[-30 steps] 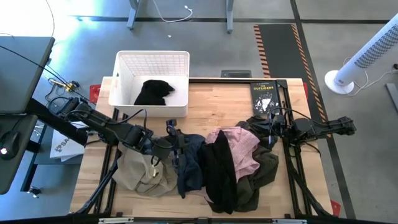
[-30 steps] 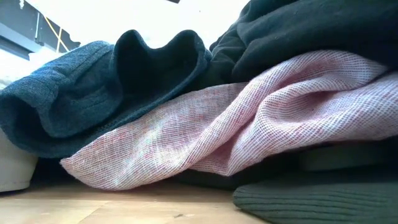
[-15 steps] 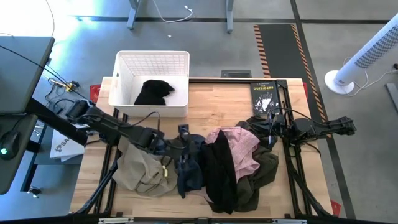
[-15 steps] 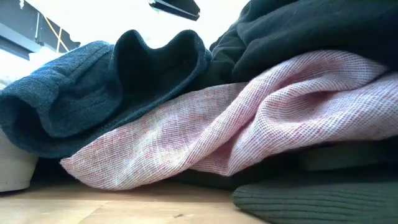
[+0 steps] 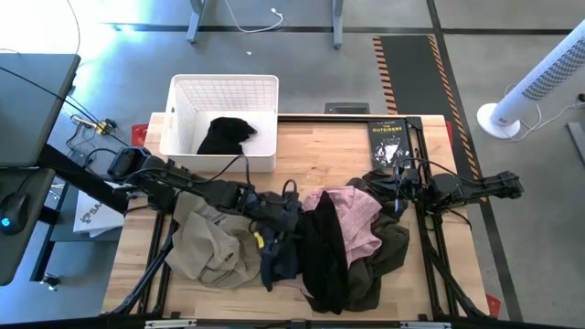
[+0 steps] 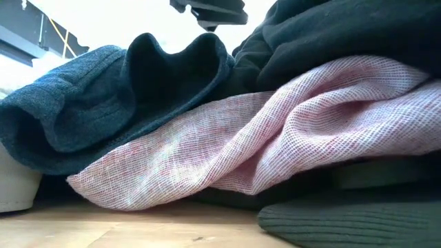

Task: Sort clothes
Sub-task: Put the black shirt into the laundry bin

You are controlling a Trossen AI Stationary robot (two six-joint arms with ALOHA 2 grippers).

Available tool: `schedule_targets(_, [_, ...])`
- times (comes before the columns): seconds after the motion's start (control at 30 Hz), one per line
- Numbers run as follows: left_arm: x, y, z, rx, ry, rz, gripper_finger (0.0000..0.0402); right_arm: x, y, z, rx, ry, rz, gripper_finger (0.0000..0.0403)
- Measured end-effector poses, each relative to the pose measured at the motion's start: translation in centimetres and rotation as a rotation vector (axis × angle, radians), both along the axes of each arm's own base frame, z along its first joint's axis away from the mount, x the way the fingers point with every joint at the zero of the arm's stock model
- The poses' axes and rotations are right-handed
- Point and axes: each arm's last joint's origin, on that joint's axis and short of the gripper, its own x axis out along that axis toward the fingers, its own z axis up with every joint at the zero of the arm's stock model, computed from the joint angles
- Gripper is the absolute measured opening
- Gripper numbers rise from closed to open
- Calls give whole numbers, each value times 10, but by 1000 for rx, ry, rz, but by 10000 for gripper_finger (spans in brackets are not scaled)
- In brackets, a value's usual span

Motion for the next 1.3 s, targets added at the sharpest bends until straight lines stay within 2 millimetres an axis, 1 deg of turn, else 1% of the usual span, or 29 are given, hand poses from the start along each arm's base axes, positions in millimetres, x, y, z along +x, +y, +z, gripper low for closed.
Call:
schedule_targets(0.13, [3, 4, 1, 33, -36, -33, 143, 0, 0, 0, 0, 0, 0, 0])
schedule_targets(0.3, [7, 11, -7, 16, 6, 1, 197, 0, 0, 0, 0, 0, 0, 0])
schedule_targets(0.43, [14, 9, -23, 55, 34, -21, 240, 0, 0, 0, 0, 0, 0, 0])
schedule_targets(0.57, [23, 8, -48, 75, 99, -26, 261, 0, 0, 0, 0, 0, 1, 0])
schedule_targets(0.67, [28, 8, -69, 84, 154, -18, 260, 0, 0, 0, 0, 0, 3, 0])
schedule_targets(0.73, [31, 7, -80, 94, 181, -14, 248, 0, 0, 0, -1, 1, 6, 0])
schedule_targets(0.8, [33, 5, -87, 113, 192, -2, 223, 0, 0, 0, 0, 1, 8, 0])
schedule_targets(0.87, [34, 4, -90, 132, 184, 20, 181, 0, 0, 0, -1, 1, 9, 0])
schedule_targets(0.9, [35, 4, -90, 133, 174, 24, 155, 0, 0, 0, 0, 1, 9, 0])
schedule_targets(0.97, [37, 4, -86, 128, 140, 29, 95, 0, 0, 0, -1, 1, 9, 0])
schedule_targets(1.03, [40, 3, -78, 104, 71, 31, 33, 0, 0, 0, 0, 1, 9, 0])
schedule_targets(1.07, [42, 2, -70, 81, 28, 32, 19, 0, 0, 0, -1, 1, 9, 0])
schedule_targets(1.13, [46, 2, -46, 53, -55, 42, 20, 0, 0, 0, -1, 1, 8, 0])
schedule_targets(1.17, [48, 2, -30, 46, -108, 50, 22, 0, 0, 0, 0, 1, 9, 0])
schedule_targets(1.23, [45, 2, 2, 52, -202, 71, 20, 0, 0, 0, 0, 1, 8, 0])
schedule_targets(1.3, [38, 3, 35, 66, -296, 103, 11, 0, 0, 0, -1, 1, 9, 0])
